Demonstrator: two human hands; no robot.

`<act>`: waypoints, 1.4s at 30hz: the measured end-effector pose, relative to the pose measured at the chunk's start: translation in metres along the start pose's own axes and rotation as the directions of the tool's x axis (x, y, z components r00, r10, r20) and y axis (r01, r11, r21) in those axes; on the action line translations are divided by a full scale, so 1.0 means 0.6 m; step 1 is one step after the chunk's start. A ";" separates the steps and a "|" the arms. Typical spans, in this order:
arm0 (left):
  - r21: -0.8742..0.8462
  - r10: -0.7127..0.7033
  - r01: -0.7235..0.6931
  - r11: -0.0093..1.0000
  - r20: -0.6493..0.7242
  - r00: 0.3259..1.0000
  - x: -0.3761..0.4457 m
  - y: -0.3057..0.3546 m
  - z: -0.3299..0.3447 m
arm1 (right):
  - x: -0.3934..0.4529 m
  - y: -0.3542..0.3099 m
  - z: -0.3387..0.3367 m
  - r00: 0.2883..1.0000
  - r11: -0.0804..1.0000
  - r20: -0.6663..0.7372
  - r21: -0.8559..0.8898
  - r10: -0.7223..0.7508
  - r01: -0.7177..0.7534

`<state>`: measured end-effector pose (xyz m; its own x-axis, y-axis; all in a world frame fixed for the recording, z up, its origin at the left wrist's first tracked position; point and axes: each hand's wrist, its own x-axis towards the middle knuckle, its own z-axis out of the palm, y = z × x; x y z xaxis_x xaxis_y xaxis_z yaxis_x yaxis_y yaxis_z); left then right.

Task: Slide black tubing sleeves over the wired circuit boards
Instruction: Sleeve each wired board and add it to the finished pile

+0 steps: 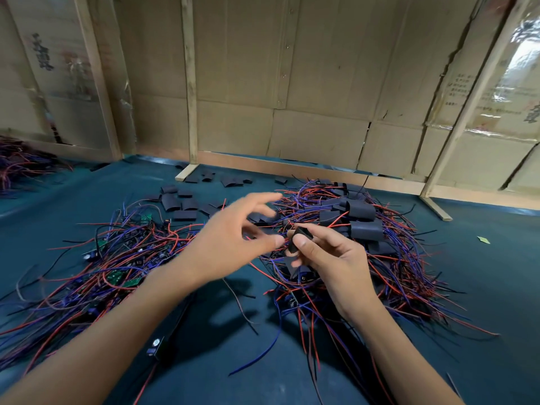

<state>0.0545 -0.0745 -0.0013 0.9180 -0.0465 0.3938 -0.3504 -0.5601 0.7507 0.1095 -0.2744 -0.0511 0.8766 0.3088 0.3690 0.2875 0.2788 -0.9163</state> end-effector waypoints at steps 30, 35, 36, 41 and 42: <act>0.692 -0.773 0.405 0.598 0.363 0.521 -0.046 -0.020 -0.049 | -0.008 0.007 0.016 0.997 0.990 -0.013 -0.116 0.077 -0.078; 0.391 -0.537 0.427 0.815 0.235 0.810 -0.006 -0.013 -0.050 | -0.008 0.004 0.015 0.996 0.991 -0.016 -0.100 0.085 -0.087; 0.272 -0.481 0.423 0.864 0.199 0.854 0.005 -0.008 -0.044 | -0.007 0.003 0.015 0.996 0.993 -0.022 -0.077 0.088 -0.089; -0.056 -0.235 0.232 0.971 -0.043 0.971 0.058 0.004 0.010 | -0.006 -0.010 0.015 0.992 0.985 -0.035 0.132 0.120 -0.114; -0.028 -0.163 0.161 0.987 -0.117 0.980 0.065 0.004 0.023 | -0.004 -0.015 0.012 0.992 0.977 -0.034 0.182 0.119 -0.111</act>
<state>0.0920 -0.0891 0.0081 0.9348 0.1428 0.3252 -0.2030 -0.5366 0.8191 0.1021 -0.2709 -0.0425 0.9173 0.3086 0.2517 0.1132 0.4040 -0.9077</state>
